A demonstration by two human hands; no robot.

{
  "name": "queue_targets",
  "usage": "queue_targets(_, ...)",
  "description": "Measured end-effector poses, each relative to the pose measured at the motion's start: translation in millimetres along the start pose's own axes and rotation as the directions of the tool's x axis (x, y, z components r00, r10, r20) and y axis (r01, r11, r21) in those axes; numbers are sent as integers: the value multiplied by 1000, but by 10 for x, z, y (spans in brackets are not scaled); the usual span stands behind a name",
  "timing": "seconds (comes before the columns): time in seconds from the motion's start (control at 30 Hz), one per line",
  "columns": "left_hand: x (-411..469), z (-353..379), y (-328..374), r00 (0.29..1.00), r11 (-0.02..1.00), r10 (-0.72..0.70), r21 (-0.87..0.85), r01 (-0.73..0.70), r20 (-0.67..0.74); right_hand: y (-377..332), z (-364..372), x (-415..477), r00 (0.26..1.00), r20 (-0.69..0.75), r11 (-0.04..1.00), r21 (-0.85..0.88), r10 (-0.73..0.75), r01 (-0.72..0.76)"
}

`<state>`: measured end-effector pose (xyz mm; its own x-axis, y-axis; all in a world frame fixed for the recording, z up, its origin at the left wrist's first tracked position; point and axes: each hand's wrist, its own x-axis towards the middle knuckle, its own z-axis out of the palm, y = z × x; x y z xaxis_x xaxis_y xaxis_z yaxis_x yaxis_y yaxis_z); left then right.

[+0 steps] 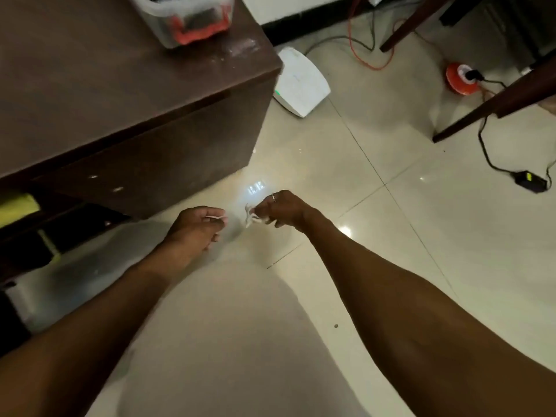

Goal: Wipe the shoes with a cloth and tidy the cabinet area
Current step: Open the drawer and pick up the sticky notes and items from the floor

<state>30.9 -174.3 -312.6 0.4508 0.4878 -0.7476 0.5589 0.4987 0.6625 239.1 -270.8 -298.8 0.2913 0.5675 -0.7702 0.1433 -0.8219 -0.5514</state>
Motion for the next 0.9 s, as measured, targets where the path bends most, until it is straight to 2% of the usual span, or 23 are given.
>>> queue_targets(0.1, -204, -157, -9, 1000, 994, 1, -106, -2, -4, -514, 222, -111, 990, 91, 990, -87, -107, 115)
queue_targets(0.2, -476, -312, -19, 997, 977, 54, -202, -64, -56, -997, 480, -225, 974, 153, 970, -148, -170, 193)
queue_targets(0.33, -834, -578, -42, 974, 916, 43, -380, -127, -222, -1527, 786, -408, 953, 252, 944, -240, -167, 228)
queue_targets(0.47, -1112, -854, -164, 943, 872, 21, -455, -180, -332, -1930, 1073, -618, 922, 367, 877, -396, -121, 273)
queue_targets(0.6, -1295, -1093, -383, 893, 779, -104, -593, -201, -439, -2281, 1251, -883, 887, 461, 730, -599, -22, 330)
queue_targets(0.67, -1350, -1194, -507, 857, 729, -187, -652, -207, -481, -2433, 1289, -1023, 882, 471, 638, -684, 18, 353)
queue_targets(0.73, -1352, -1281, -633, 819, 681, -267, -701, -212, -508, -2587, 1327, -1146, 884, 467, 593, -719, 27, 362)
queue_targets(0.8, -1312, -1400, -766, 778, 635, -342, -740, -222, -527, -2753, 1440, -1245, 889, 457, 627, -700, 24, 343)
queue_targets(0.9, -1212, -1570, -942, 767, 578, -410, -791, -200, -493, -2887, 1729, -1342, 889, 457, 679, -663, 32, 316)
